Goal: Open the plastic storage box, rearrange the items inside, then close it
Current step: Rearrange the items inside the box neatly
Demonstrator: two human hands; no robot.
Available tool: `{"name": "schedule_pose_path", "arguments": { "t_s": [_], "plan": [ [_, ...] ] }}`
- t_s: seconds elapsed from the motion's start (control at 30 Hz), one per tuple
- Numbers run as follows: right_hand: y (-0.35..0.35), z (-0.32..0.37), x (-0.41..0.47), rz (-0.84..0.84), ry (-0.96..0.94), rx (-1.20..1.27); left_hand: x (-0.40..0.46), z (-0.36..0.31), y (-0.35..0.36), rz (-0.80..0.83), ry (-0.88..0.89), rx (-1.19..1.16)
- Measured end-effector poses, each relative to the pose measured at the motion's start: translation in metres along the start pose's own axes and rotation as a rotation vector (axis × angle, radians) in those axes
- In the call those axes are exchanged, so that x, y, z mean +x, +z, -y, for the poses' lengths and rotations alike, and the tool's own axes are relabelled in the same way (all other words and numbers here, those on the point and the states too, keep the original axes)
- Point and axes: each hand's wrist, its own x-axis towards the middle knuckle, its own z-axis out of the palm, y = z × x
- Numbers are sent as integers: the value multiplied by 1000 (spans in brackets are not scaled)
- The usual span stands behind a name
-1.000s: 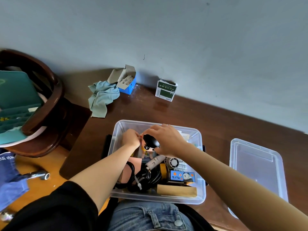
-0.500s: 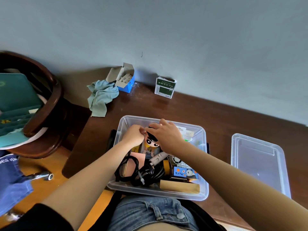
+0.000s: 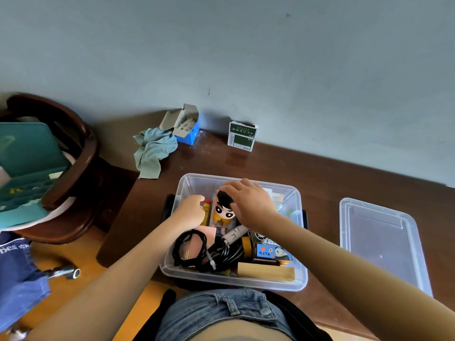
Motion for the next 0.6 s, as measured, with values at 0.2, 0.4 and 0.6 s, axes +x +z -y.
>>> {"name": "schedule_pose_path", "arguments": {
  "t_s": [0.2, 0.4, 0.6],
  "plan": [
    [-2, -18, -44, 52, 227, 151, -10, -12, -3, 122, 49, 276],
    [2, -34, -71, 133, 234, 370, -32, -13, -13, 227, 317, 208],
    [11, -33, -72, 226, 187, 420, -52, -5, -10, 379, 431, -52]
  ]
}}
